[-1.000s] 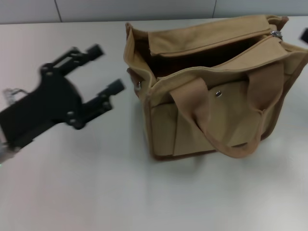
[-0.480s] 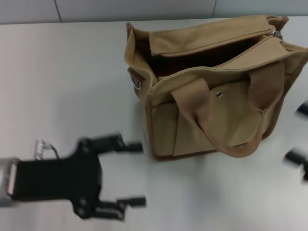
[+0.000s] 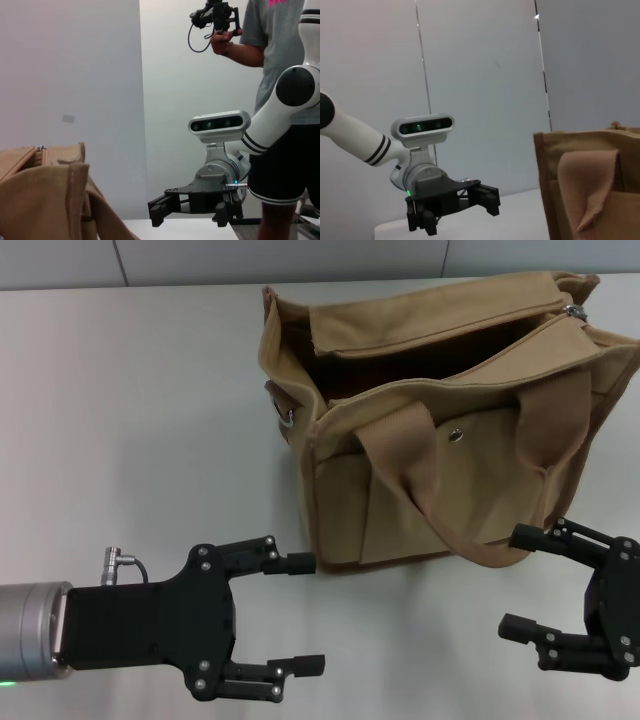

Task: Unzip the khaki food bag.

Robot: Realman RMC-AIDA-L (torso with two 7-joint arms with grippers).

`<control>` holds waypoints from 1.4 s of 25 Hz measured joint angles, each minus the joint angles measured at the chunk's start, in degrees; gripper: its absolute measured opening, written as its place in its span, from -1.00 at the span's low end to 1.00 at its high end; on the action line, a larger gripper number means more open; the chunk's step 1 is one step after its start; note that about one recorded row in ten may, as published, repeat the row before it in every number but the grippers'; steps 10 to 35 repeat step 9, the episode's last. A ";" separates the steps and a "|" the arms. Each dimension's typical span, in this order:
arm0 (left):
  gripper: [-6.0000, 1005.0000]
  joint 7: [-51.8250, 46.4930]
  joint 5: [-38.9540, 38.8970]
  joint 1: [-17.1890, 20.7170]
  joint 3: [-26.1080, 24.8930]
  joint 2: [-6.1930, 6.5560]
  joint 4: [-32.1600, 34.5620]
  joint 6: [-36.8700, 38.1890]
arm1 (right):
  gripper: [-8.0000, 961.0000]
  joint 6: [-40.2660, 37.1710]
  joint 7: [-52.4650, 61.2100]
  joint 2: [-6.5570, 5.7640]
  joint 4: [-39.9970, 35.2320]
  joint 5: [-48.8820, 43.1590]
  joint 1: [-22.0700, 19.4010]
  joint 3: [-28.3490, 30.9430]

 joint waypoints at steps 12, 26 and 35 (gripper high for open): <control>0.60 2.15 -0.07 0.85 -0.68 -0.15 -0.08 0.64 | 0.77 0.09 -1.17 0.07 0.59 0.27 0.06 0.51; 0.60 2.15 -0.07 0.85 -0.68 -0.15 -0.08 0.64 | 0.77 0.09 -1.17 0.07 0.59 0.27 0.06 0.51; 0.60 2.15 -0.07 0.85 -0.68 -0.15 -0.08 0.64 | 0.77 0.09 -1.17 0.07 0.59 0.27 0.06 0.51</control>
